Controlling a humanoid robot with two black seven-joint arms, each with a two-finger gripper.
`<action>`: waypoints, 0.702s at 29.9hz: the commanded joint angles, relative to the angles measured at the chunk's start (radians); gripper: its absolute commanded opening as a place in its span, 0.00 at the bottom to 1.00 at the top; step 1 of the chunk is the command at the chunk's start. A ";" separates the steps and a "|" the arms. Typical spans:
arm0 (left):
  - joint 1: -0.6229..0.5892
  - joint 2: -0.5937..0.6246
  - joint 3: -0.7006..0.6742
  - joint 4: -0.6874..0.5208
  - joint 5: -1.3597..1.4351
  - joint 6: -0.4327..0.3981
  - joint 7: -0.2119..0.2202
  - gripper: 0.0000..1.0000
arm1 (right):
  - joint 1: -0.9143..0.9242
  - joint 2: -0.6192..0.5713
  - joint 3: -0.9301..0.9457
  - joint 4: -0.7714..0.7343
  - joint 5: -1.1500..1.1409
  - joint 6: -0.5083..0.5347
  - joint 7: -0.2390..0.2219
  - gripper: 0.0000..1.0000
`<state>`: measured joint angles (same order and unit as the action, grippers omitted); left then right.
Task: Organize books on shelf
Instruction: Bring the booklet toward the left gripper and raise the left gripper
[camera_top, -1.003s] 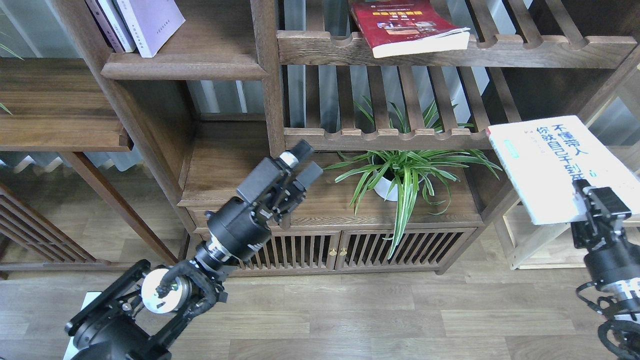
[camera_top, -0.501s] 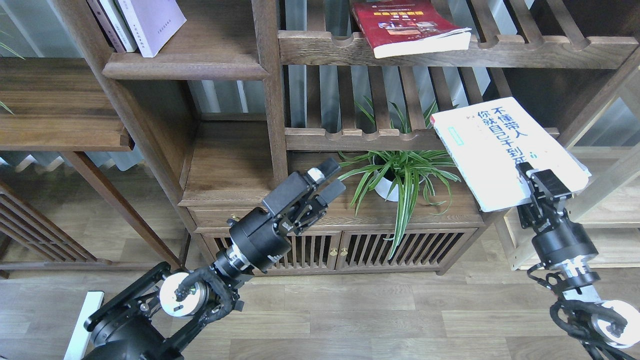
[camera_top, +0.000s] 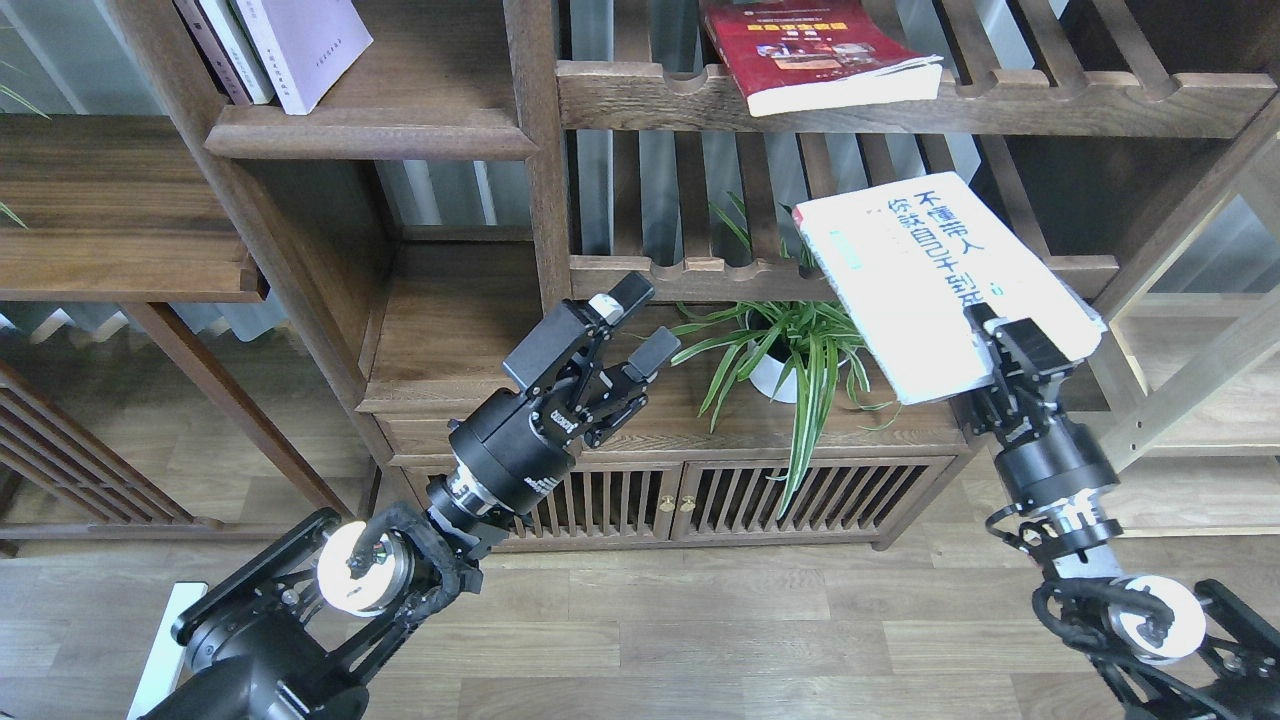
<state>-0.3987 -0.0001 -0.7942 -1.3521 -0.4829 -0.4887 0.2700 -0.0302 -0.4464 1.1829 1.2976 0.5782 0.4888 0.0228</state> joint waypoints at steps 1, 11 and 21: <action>0.001 0.000 0.000 0.004 -0.002 0.000 0.001 0.98 | 0.010 0.031 -0.022 0.000 -0.018 0.000 -0.001 0.04; 0.006 0.018 -0.013 0.033 -0.002 0.000 0.001 0.98 | 0.081 0.083 -0.134 0.000 -0.044 0.000 -0.001 0.04; 0.015 0.061 -0.013 0.056 -0.058 0.000 0.001 0.98 | 0.082 0.113 -0.140 0.002 -0.046 0.000 -0.001 0.04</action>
<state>-0.3841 0.0554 -0.8069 -1.2995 -0.5222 -0.4887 0.2715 0.0508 -0.3449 1.0456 1.2978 0.5338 0.4888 0.0215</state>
